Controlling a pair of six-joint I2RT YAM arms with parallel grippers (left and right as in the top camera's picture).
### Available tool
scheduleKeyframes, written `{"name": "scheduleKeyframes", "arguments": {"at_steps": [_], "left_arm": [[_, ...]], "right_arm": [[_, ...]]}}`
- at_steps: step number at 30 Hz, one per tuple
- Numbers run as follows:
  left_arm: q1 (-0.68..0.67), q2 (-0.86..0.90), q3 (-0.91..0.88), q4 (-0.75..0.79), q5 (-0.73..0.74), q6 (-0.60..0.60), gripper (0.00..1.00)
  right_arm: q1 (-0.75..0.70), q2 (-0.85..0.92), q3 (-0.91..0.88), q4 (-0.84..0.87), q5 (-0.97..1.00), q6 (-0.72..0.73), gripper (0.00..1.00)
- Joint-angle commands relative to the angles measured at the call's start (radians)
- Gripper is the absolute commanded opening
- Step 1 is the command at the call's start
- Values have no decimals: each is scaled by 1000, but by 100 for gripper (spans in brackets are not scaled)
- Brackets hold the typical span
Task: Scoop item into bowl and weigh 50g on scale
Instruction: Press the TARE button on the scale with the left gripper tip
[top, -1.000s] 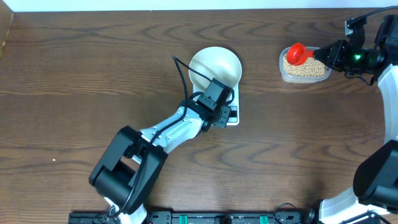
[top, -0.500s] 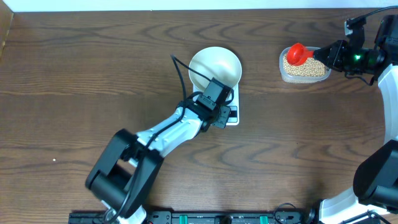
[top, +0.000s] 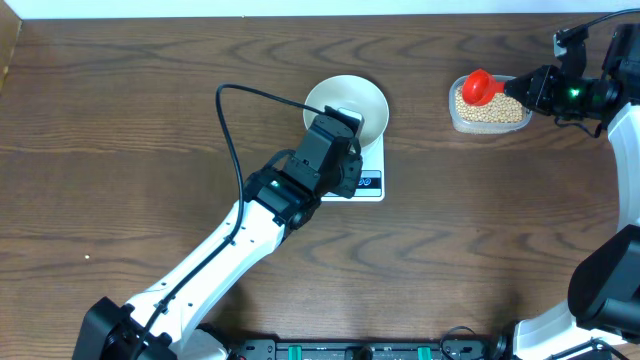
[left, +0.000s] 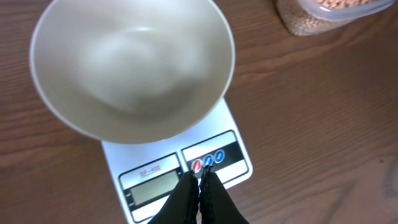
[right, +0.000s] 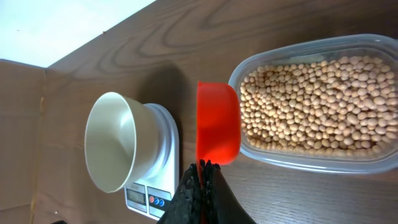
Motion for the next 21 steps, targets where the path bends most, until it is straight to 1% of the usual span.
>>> {"name": "scheduleKeyframes", "arguments": {"at_steps": [1, 6, 12, 17, 21], "left_arm": [[5, 0, 11, -28, -34, 16, 7], [5, 41, 6, -38, -34, 16, 7], [5, 169, 6, -3, -34, 18, 7], [5, 211, 6, 4, -34, 109, 7], [-3, 258, 6, 39, -28, 145, 7]], "right_arm": [[5, -17, 18, 11, 27, -24, 1], [5, -17, 18, 29, 27, -23, 1], [5, -17, 18, 14, 31, -24, 1], [5, -17, 18, 3, 53, -24, 1], [5, -17, 18, 2, 53, -24, 1]]}}
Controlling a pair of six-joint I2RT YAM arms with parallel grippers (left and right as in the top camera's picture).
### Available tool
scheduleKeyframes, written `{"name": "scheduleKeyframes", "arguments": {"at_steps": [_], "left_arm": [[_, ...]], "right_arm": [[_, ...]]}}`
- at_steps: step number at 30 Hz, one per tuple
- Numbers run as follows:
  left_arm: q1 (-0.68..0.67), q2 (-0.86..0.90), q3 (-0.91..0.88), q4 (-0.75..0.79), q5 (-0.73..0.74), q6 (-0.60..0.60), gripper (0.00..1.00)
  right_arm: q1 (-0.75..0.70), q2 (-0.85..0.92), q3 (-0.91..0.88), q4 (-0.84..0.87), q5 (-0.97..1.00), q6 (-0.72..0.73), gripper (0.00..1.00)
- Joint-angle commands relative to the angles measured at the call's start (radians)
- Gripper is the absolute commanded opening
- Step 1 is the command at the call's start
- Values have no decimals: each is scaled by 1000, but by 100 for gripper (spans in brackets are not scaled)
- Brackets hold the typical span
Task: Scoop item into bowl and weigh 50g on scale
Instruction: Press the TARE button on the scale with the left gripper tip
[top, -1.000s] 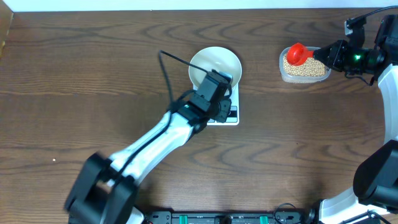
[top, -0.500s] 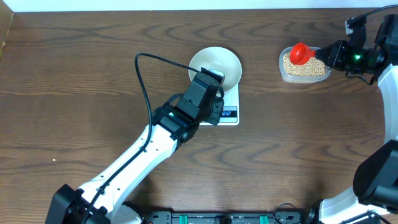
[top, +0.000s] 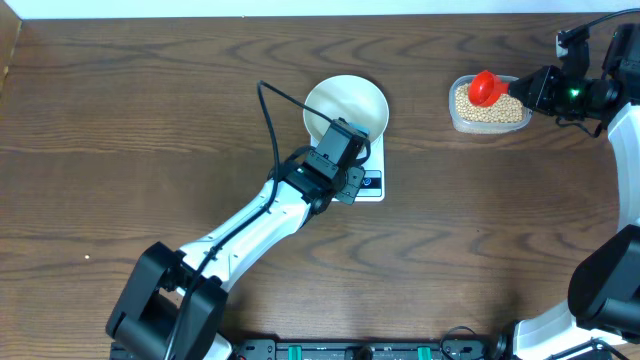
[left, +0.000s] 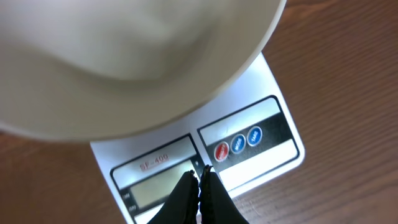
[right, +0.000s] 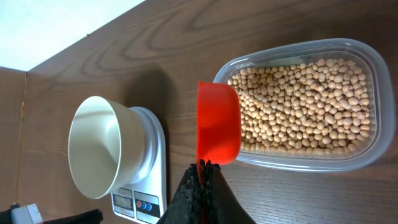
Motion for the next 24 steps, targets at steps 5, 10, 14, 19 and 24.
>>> {"name": "scheduleKeyframes", "arguments": {"at_steps": [5, 10, 14, 19, 24], "left_arm": [[-18, 95, 6, 72, -9, 59, 7], [-18, 108, 6, 92, -8, 59, 7], [-18, 144, 6, 114, -9, 83, 7], [-18, 164, 6, 133, -8, 84, 8], [-18, 167, 6, 137, 14, 85, 7]], "right_arm": [[5, -17, 18, -2, 15, -21, 1], [5, -17, 18, -7, 18, -21, 1], [5, -17, 18, -8, 21, -21, 1], [5, -17, 18, -11, 21, -21, 1], [5, -17, 18, -12, 21, -25, 1]]}}
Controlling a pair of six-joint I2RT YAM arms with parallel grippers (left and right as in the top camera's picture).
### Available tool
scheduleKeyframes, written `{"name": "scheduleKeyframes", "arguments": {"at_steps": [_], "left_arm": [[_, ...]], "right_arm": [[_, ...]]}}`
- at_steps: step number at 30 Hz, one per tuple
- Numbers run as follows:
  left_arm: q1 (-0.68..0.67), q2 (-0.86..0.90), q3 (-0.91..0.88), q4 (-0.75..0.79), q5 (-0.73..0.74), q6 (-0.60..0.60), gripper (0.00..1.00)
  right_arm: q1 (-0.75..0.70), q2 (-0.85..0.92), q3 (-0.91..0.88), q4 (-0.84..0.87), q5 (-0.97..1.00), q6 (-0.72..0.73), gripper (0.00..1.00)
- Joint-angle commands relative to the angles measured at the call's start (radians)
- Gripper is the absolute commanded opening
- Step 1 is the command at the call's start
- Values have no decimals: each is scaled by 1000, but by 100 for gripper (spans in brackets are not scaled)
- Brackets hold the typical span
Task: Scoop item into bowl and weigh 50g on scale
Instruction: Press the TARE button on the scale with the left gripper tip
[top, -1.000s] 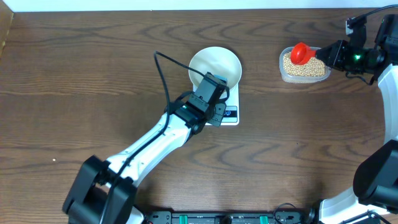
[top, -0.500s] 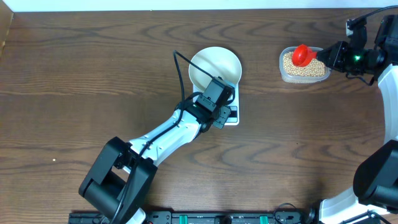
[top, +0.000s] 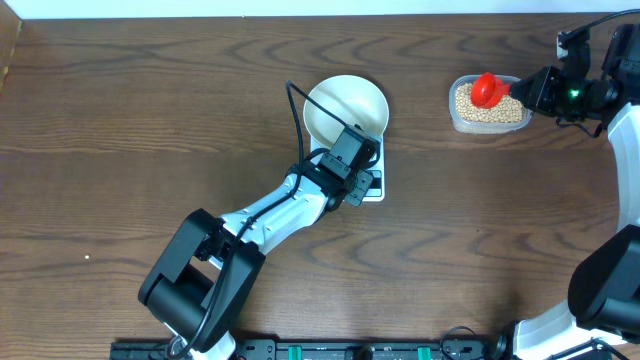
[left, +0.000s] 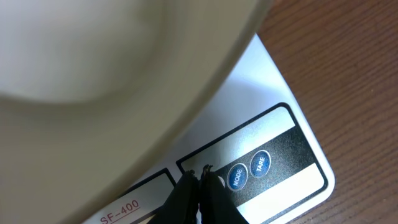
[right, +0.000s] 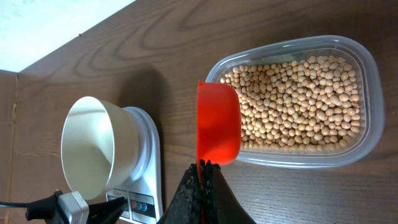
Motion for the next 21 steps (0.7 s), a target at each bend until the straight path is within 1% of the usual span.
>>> {"name": "scheduleKeyframes", "arguments": {"at_steps": [1, 18, 21], "left_arm": [[1, 12, 6, 6, 14, 14, 7], [1, 72, 2, 1, 21, 16, 7], [1, 61, 3, 4, 21, 47, 7]], "right_arm": [[5, -17, 18, -5, -2, -24, 1], [5, -17, 18, -20, 5, -31, 1], [5, -17, 18, -22, 5, -32, 1]]}}
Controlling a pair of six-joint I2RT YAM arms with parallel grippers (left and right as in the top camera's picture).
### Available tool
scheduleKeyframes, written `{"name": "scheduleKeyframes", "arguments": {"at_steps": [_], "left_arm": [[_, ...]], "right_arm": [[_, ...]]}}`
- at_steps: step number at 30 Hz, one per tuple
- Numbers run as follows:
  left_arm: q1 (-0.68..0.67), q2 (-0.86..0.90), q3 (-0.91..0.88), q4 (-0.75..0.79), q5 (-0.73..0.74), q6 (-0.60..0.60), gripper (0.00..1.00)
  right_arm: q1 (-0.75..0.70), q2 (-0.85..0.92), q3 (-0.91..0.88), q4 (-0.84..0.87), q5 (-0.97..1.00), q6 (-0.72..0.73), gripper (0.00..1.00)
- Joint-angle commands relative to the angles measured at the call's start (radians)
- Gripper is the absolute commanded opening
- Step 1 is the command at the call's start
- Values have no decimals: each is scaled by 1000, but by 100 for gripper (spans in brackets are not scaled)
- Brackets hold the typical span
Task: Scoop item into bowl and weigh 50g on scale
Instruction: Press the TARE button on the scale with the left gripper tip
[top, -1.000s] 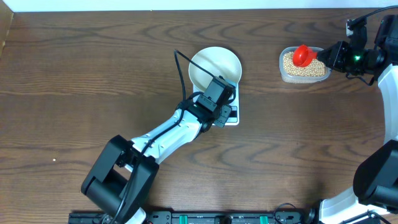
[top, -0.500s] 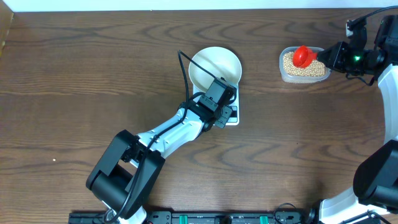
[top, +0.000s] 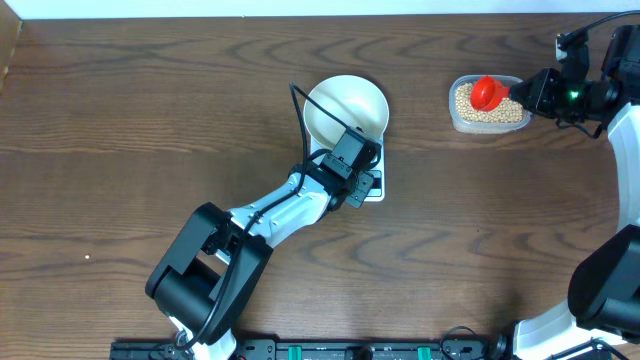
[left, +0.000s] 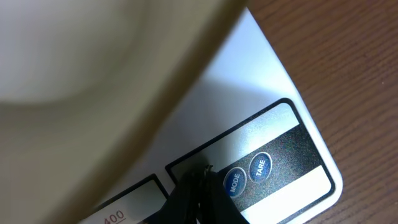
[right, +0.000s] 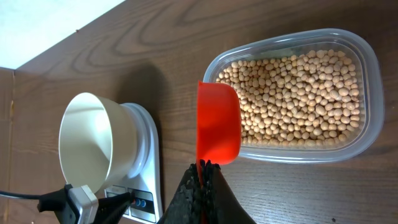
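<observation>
A cream bowl (top: 345, 108) sits on the white scale (top: 374, 190). My left gripper (left: 202, 171) is shut and empty. Its tips rest on the scale's black button panel just left of the blue MODE button (left: 235, 182), with the TARE button (left: 260, 165) further right. Whatever lies under the tips is hidden. The bowl's rim (left: 155, 106) fills the upper left of that view. My right gripper (right: 202, 165) is shut on the handle of a red scoop (right: 217, 121). The scoop hangs on edge at the left end of the clear tub of beans (right: 298, 93).
The bean tub (top: 490, 105) stands at the far right of the dark wooden table (top: 150, 110). A black cable (top: 300, 120) arcs from the left arm beside the bowl. The left arm stretches from the front edge up to the scale.
My left gripper sits slightly closer to the scale's panel, its tips now covering the spot left of the MODE button. The right gripper and scoop have barely shifted.
My left gripper, shut, first hung over the scale's front with the whole bowl in view. It was then lower, near the display, then at the button panel, where it now rests. My right gripper held the red scoop at the tub's left end throughout.
</observation>
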Motion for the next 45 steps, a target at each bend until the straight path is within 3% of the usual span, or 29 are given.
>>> {"name": "scheduleKeyframes", "arguments": {"at_steps": [1, 45], "left_arm": [[1, 14, 3, -5, 2, 45, 7], [2, -64, 24, 2, 13, 70, 7]], "right_arm": [[5, -17, 18, -4, 1, -20, 1], [5, -17, 18, -26, 1, -39, 1]]}}
